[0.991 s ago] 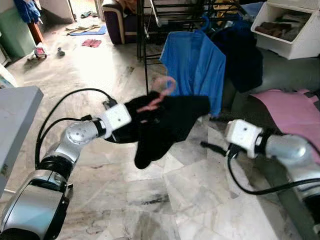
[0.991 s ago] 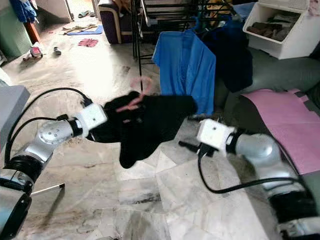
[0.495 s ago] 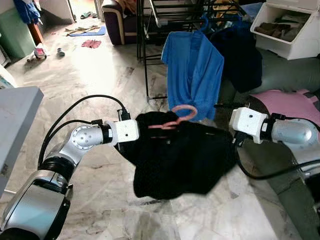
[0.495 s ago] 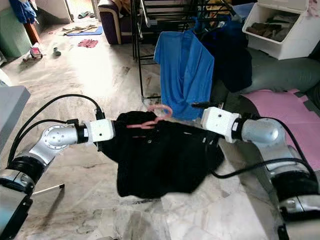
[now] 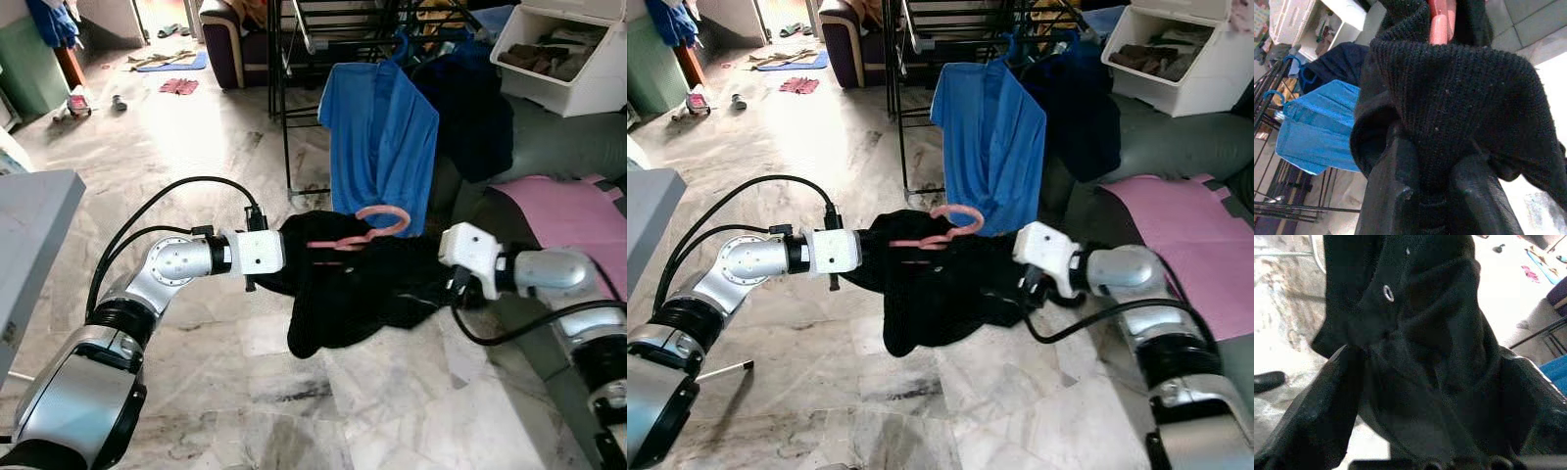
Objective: Hang hanger
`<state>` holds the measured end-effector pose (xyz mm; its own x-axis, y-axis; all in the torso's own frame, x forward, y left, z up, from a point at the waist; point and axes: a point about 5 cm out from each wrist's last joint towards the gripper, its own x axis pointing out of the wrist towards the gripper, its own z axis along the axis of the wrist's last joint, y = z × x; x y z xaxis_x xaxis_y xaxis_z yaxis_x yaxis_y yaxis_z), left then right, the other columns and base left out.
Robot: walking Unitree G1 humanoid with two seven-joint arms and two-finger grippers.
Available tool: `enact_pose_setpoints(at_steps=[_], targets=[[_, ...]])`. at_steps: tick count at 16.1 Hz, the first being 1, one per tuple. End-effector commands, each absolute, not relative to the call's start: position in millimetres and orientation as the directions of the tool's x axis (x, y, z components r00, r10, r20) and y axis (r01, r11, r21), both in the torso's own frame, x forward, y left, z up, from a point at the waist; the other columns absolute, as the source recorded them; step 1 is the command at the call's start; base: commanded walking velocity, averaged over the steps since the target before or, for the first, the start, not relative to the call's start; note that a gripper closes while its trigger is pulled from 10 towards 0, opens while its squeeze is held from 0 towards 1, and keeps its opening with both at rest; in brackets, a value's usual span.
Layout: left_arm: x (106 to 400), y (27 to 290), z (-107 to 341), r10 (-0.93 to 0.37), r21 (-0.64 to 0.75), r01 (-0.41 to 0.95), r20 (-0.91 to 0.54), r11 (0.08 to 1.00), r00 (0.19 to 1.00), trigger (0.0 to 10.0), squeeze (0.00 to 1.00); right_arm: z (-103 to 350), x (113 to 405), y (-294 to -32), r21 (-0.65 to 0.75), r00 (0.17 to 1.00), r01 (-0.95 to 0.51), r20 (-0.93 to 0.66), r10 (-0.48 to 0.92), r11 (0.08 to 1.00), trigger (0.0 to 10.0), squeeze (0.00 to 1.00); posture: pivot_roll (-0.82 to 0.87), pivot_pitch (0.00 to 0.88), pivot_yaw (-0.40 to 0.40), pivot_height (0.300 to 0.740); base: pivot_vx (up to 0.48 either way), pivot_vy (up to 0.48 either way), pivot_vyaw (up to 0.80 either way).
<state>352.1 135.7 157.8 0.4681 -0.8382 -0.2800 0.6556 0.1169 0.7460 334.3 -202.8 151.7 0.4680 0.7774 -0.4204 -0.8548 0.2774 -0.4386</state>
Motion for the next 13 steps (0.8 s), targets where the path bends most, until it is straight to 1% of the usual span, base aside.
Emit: enact_pose_setpoints(at_steps=[1,4,8,9,10,11,12,13], targets=[[356.0,127.7,177.4,-0.865,0.785,0.607,-0.217,0.121,0.453,0.0,0.00,157.4,337.7,-197.5,-0.455,0.448,-0.857,-0.427,0.785,0.242,0.0,0.00,-0.04,0.040,-0.010,0.740,0.000,0.000,0.00],[355.9,125.0,177.5,-0.870,0.784,0.612,-0.225,0.106,0.439,0.0,0.00,161.8,342.1,-189.6,-0.457,0.431,-0.860,-0.417,0.800,0.226,0.0,0.00,-0.04,0.047,-0.012,0.740,0.000,0.000,0.00],[353.8,121.9,174.5,-0.877,0.781,0.620,-0.246,0.073,0.413,0.0,0.00,166.3,348.4,-182.6,-0.478,0.432,-0.851,-0.403,0.807,0.217,0.0,0.00,-0.03,0.059,-0.007,0.740,0.000,0.000,0.00],[353.3,122.2,173.4,-0.877,0.782,0.619,-0.249,0.069,0.412,0.0,0.00,164.8,348.1,-184.3,-0.470,0.426,-0.857,-0.418,0.802,0.210,0.0,0.00,-0.03,0.044,-0.009,0.740,0.000,0.000,0.00],[354.8,122.9,176.0,-0.875,0.781,0.620,-0.247,0.074,0.416,0.0,0.00,164.9,347.5,-191.1,-0.450,0.413,-0.871,-0.454,0.789,0.197,0.0,0.00,-0.03,0.052,-0.006,0.740,0.000,0.000,0.00],[355.5,125.4,175.9,-0.866,0.788,0.613,-0.272,0.051,0.421,0.0,0.00,165.6,348.6,-200.5,-0.457,0.432,-0.867,-0.484,0.761,0.202,0.0,0.00,-0.04,0.059,-0.003,0.740,0.000,0.000,0.00],[355.4,125.8,175.6,-0.865,0.789,0.612,-0.273,0.049,0.421,0.0,0.00,165.7,348.6,-201.2,-0.458,0.435,-0.865,-0.484,0.759,0.204,0.0,0.00,-0.04,0.059,-0.003,0.740,0.000,0.000,0.00],[355.8,126.8,175.1,-0.865,0.781,0.620,-0.259,0.075,0.430,0.0,0.00,164.4,347.0,-205.9,-0.430,0.430,-0.876,-0.488,0.760,0.219,0.0,0.00,-0.04,0.061,-0.003,0.740,0.000,0.000,0.00]])
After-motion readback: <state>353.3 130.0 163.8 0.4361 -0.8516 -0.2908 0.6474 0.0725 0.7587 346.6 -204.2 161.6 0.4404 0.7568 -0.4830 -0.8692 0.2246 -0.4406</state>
